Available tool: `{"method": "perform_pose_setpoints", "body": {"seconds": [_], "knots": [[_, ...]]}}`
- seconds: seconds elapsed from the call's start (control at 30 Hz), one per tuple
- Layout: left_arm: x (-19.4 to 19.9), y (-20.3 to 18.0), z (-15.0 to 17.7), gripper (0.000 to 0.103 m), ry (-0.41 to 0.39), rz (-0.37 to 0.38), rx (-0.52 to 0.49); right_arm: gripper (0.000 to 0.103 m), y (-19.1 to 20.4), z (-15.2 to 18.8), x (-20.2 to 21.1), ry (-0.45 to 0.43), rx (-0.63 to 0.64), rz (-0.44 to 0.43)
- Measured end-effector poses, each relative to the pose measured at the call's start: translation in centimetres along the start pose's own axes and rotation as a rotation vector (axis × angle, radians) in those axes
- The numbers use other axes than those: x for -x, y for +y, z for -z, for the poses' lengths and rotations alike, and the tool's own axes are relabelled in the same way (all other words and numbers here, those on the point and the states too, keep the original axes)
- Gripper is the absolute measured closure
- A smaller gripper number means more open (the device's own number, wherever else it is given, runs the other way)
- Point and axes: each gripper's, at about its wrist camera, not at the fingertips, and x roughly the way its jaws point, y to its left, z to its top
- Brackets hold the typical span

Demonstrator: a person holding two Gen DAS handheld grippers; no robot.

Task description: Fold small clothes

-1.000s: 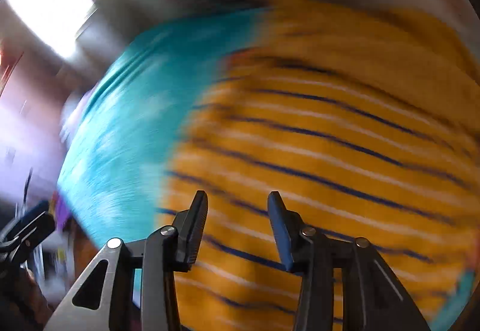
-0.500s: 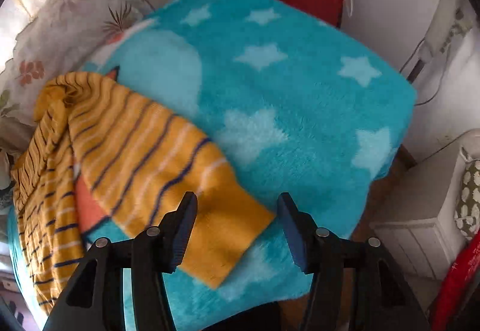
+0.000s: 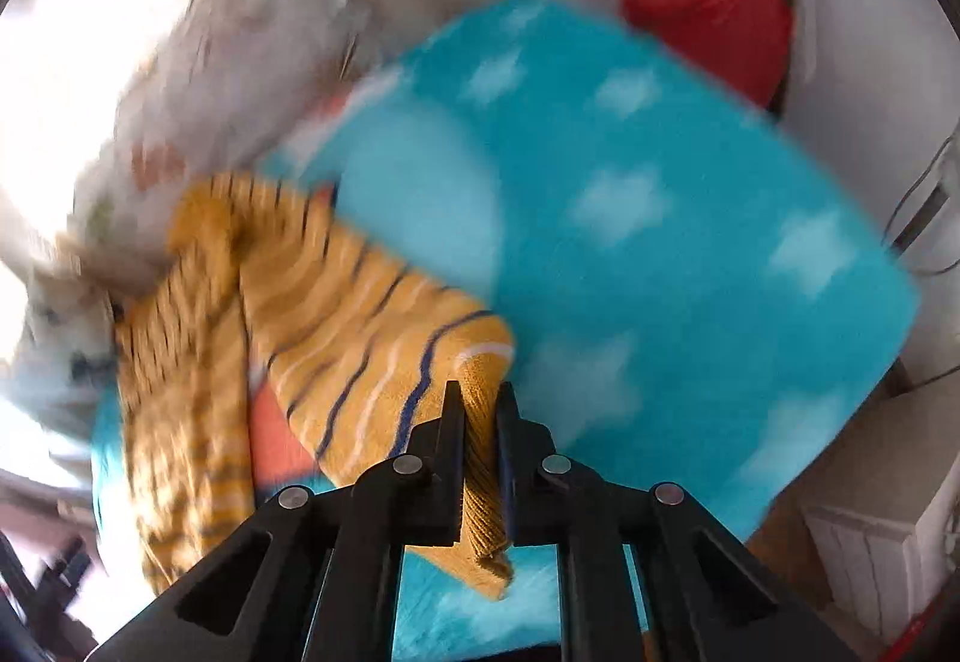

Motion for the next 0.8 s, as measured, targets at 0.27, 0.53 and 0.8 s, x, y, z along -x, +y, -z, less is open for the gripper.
{"method": "perform_pose_setpoints", "body": {"seconds": [0.27, 0.53, 0.8], "knots": [[-0.2, 0.9, 1.7, 0.000, 0.023, -0.025, 0.065, 0.093, 0.3, -9.5, 3.7, -0.107, 0.026, 0.052], [0.3, 4.7, 2.1, 0.000, 0.024, -0.040, 0.135, 0.093, 15.9, -8.6, 0.1, 0.021, 0.268, -0.165], [1.1, 11.3, 0.3, 0.000, -0.003, -0.045, 0.182, 0.093, 36.0, -3.9, -4.5, 0.112, 0.514, -0.314]]}}
